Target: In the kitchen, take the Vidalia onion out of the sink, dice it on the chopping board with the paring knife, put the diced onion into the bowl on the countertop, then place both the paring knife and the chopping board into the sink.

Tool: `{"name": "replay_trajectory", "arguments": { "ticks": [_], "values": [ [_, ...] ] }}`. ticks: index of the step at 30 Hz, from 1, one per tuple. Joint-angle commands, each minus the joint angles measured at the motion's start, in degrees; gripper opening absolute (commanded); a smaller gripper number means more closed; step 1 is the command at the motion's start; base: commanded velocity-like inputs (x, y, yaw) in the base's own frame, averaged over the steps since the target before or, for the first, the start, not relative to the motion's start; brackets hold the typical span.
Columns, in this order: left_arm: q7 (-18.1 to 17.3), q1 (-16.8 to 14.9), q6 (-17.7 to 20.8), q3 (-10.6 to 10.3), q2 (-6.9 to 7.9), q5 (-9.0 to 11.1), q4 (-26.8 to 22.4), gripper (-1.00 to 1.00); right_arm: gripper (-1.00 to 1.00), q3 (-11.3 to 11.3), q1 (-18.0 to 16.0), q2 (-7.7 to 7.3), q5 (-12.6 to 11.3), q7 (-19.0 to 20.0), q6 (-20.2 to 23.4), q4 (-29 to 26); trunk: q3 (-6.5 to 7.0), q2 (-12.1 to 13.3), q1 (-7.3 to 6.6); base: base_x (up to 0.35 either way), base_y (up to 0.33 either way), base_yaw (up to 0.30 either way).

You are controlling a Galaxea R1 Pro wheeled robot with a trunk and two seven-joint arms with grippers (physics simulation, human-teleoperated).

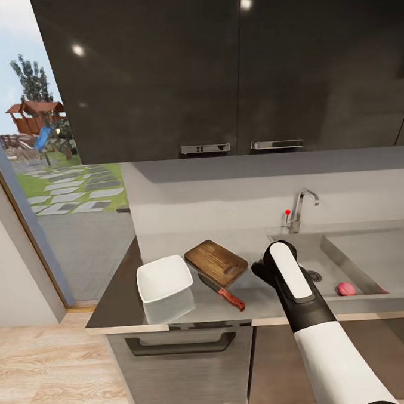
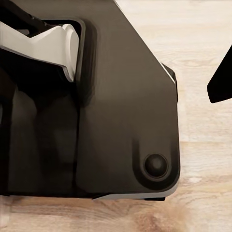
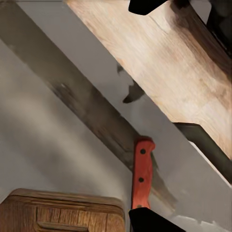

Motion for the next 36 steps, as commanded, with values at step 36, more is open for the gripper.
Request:
{"name": "replay_trajectory", "arguments": {
  "ticks": [36],
  "values": [
    [-0.15,0.01,-0.10,0.12,-0.20,0.02,-0.05,1.00,1.00,4.03,-0.05,0.00,-0.71,-6.64,-3.82,-0.48,-0.08,-0.09,0.03,0.123,0.101,0.000]
  ]
}}
